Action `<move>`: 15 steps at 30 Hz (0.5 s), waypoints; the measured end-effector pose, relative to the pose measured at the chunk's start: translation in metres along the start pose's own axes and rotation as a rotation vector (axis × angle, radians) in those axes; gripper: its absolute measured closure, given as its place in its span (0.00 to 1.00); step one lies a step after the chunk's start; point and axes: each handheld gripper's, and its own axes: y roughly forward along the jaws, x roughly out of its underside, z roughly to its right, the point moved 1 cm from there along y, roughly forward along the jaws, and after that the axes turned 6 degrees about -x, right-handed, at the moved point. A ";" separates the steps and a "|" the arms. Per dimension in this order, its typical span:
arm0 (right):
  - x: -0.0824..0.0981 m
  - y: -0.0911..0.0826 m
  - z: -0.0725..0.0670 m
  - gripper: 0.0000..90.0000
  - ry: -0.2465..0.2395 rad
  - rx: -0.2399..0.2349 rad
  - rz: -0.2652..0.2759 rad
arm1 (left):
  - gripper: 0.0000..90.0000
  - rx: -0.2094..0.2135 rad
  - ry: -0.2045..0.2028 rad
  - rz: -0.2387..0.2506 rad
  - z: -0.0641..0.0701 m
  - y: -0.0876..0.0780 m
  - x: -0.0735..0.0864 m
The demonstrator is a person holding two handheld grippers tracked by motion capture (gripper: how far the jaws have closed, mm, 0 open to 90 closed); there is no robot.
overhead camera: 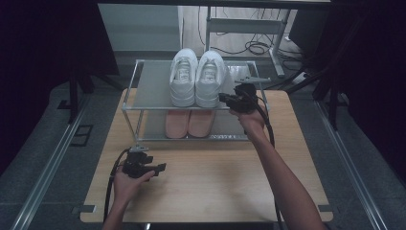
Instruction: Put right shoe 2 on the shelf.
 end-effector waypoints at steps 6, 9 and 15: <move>0.002 -0.003 0.003 0.99 -0.001 -0.021 0.019 | 0.36 -0.002 -0.005 -0.005 0.000 0.001 0.000; 0.005 -0.006 0.002 0.94 -0.019 -0.033 0.023 | 0.36 -0.007 0.001 -0.002 0.000 -0.001 0.001; 0.017 -0.017 0.000 0.64 -0.090 -0.046 0.024 | 0.36 -0.008 0.007 0.009 0.002 -0.004 0.002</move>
